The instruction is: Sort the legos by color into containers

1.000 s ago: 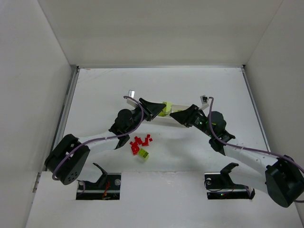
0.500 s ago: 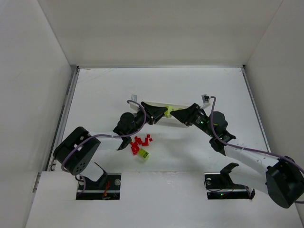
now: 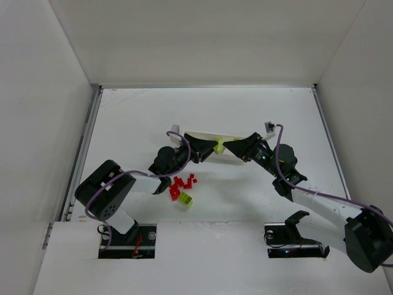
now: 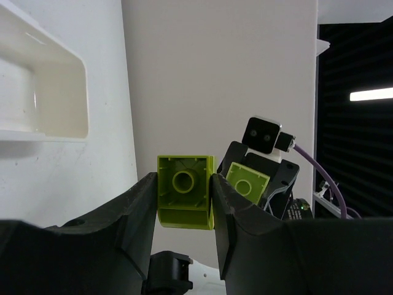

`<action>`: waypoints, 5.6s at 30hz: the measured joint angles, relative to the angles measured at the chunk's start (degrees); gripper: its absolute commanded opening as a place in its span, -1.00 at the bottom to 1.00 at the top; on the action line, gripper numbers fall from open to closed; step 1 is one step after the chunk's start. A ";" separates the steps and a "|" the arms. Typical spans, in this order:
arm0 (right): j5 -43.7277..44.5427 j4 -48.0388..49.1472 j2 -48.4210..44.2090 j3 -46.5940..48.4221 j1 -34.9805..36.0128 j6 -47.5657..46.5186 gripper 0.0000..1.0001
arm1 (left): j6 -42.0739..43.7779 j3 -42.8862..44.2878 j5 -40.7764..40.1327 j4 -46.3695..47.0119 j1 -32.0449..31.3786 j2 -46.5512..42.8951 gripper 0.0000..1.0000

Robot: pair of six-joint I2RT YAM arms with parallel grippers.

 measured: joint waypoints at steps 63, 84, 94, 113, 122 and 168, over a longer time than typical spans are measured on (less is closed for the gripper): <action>4.70 0.79 2.05 0.11 1.62 0.50 -0.05 | 3.17 0.04 -2.14 -1.18 -2.58 -4.09 -0.69; 4.39 -0.28 0.70 0.11 2.03 0.94 -0.06 | 2.93 0.07 -0.72 -1.18 -3.26 -5.22 -0.70; 4.44 -0.20 -0.61 -0.63 1.97 1.64 -0.42 | 2.78 0.04 -0.13 -0.81 -3.26 -5.44 -0.71; -0.61 -3.87 -4.37 -2.14 1.07 2.45 -0.45 | 3.30 -3.69 6.51 3.17 -1.03 -5.95 -0.74; -0.11 -2.86 -4.87 -2.14 -1.92 2.25 -0.49 | 3.65 -4.35 3.21 1.25 3.85 -5.18 -0.75; 23.19 -23.28 19.96 3.89 19.47 -9.90 0.44 | 3.30 -8.28 1.07 0.50 5.90 -13.86 -0.71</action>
